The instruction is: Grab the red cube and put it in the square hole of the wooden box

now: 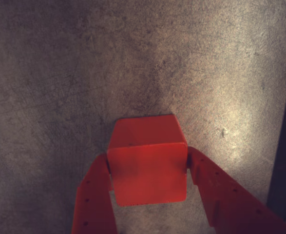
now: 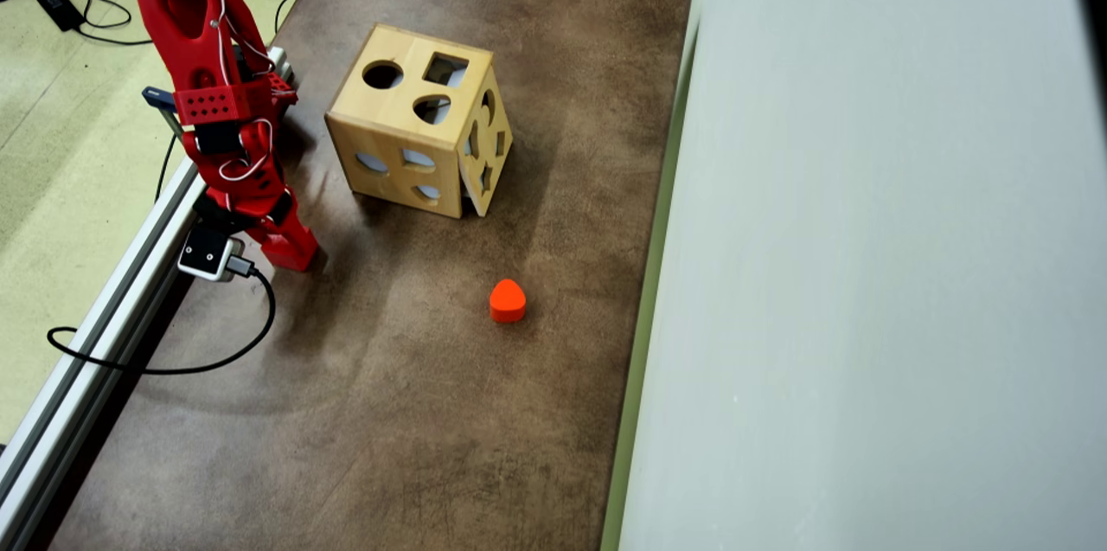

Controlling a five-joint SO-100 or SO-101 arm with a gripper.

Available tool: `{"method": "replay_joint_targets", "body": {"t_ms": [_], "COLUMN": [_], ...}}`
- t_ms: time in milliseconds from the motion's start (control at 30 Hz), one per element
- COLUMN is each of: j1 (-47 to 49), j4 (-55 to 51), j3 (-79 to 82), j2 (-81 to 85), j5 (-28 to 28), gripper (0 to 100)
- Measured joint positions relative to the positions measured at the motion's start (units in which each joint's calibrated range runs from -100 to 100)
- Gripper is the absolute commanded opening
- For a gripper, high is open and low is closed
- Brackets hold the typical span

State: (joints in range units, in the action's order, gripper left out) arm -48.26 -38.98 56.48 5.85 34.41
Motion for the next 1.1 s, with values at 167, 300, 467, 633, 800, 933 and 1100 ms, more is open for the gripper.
{"method": "replay_joint_targets", "body": {"t_ms": [167,300,467,633,800,933,1100], "j1": [0.00,0.00,0.00,0.00,0.00,0.00,0.00], "j4": [0.00,0.00,0.00,0.00,0.00,-0.48,-8.64], "j3": [0.00,0.00,0.00,0.00,0.00,0.00,0.00], "j2": [0.00,0.00,0.00,0.00,0.00,2.29,9.15], "j5": [0.00,0.00,0.00,0.00,-0.63,-1.32,-2.00], "gripper": [4,4,3,3,3,3,3]}}
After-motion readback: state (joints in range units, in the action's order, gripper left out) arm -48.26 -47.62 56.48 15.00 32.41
